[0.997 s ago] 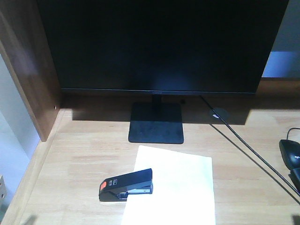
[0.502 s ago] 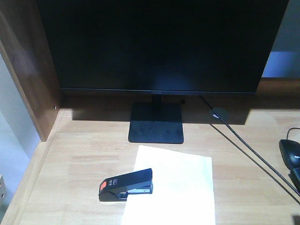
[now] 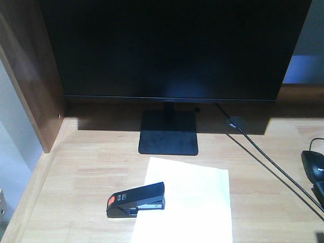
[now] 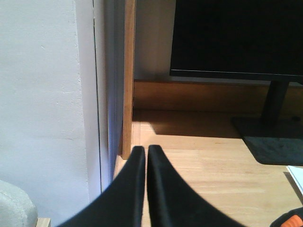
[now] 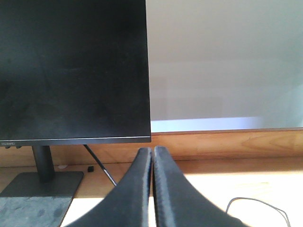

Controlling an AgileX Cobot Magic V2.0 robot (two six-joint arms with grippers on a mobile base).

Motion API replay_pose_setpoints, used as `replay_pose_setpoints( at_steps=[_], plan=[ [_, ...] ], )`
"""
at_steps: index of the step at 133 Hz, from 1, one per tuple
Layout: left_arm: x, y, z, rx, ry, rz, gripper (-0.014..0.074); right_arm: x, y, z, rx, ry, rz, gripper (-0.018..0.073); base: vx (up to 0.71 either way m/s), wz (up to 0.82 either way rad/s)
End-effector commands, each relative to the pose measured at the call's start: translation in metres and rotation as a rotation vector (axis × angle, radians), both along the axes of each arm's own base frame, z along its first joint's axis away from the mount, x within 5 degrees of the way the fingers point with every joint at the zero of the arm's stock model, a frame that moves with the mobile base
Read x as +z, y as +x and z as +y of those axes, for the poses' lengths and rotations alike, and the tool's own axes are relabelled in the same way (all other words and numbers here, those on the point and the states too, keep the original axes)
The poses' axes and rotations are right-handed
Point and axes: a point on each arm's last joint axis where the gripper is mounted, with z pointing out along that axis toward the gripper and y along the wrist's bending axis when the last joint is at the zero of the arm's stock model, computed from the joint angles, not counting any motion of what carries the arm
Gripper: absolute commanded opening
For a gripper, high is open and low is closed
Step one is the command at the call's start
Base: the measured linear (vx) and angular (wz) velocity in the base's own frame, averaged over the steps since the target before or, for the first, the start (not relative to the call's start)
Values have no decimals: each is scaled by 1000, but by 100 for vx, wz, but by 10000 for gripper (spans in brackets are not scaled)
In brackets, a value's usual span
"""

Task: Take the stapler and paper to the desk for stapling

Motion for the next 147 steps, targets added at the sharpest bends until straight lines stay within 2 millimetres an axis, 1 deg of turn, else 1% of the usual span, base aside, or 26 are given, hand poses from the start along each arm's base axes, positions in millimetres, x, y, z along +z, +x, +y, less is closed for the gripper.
replay_pose_setpoints(
  at_steps=[1, 147],
  plan=[
    [5, 0, 1, 11, -1, -88, -6, 10, 0, 2, 22, -20, -33, -10, 0, 0],
    [5, 0, 1, 10, -1, -83, -6, 10, 0, 2, 23, -15, -28, -10, 0, 0]
  ],
)
